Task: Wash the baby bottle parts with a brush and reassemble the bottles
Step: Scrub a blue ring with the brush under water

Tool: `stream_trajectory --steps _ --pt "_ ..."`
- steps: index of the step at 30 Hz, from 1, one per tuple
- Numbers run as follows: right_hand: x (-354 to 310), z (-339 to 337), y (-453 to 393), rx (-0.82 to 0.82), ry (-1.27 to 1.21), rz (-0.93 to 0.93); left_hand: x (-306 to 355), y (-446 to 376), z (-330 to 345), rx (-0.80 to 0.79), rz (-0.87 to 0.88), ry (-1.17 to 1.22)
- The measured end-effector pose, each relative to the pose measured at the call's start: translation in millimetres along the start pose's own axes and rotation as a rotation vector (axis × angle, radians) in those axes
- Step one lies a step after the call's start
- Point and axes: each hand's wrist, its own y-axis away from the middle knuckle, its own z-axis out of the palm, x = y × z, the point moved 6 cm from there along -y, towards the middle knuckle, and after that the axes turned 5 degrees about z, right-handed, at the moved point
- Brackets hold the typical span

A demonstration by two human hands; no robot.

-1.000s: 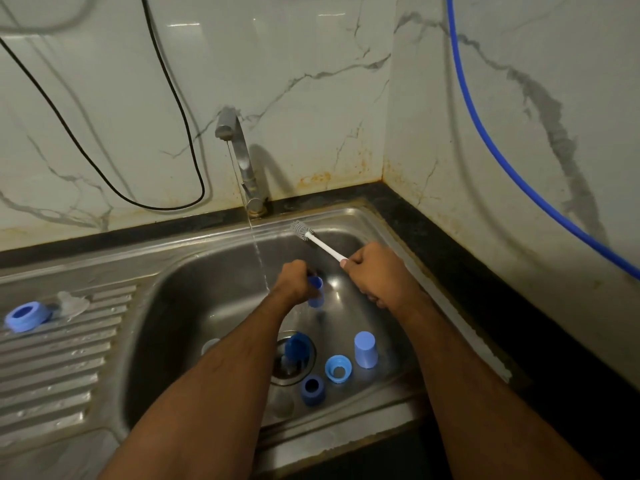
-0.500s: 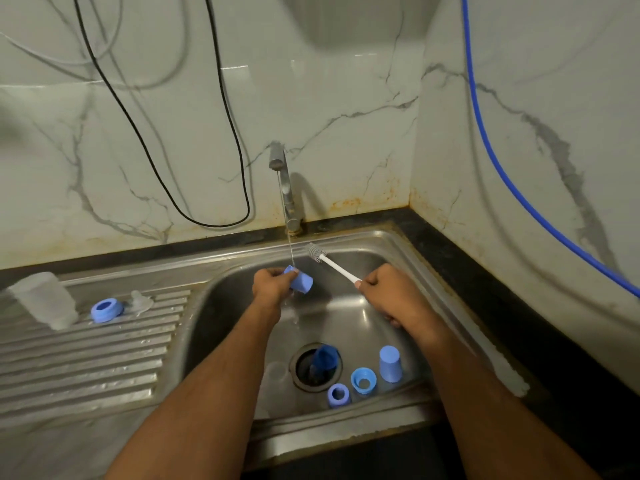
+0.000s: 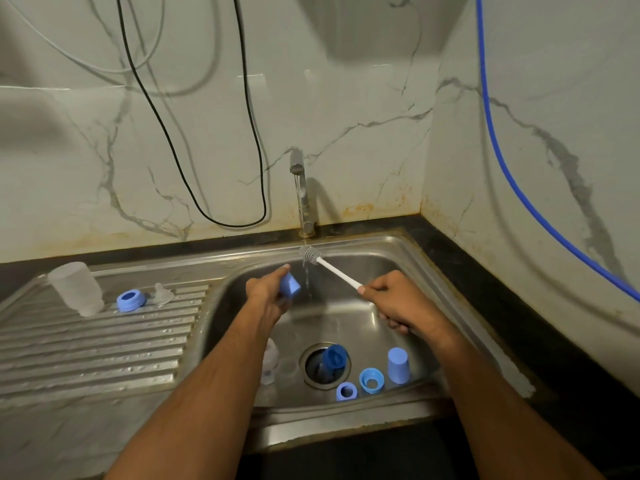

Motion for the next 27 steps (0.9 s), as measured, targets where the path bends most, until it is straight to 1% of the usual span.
stream_trajectory --steps 3,6,8,11,14,18,20,22,24,27 --pt "0 1 1 -0.022 -0.030 0.001 1 -2 -6 0.004 0.002 0.025" --pt "2 -1 -2 -0.001 -0.016 -0.017 -1 -6 -10 0.010 -0.034 0.045" --pt "-1 -3 -3 0.044 0.072 -0.060 -5 -10 -12 -0.021 -0.047 0.076" --pt "-7 -8 -4 0.106 0.267 -0.138 -5 -14 -16 -0.077 -0.014 0.169" --pt "-7 -5 -11 0.107 0.402 -0.176 4 -18 -19 -0.104 0.033 0.213" --pt "-15 1 -12 0.076 0.445 -0.204 13 -25 -16 -0.168 0.026 0.233" --pt "-21 6 -9 0.056 0.436 -0.237 13 -27 -13 -0.200 0.030 0.215" --pt "-28 14 -7 0.051 0.479 -0.288 14 -27 -9 -0.219 0.033 0.192" --pt "-37 20 -8 0.088 0.583 -0.362 15 -27 -5 -0.229 0.024 0.226" --pt "-54 26 -12 0.197 0.788 -0.488 15 -31 -3 -0.203 0.001 0.253"
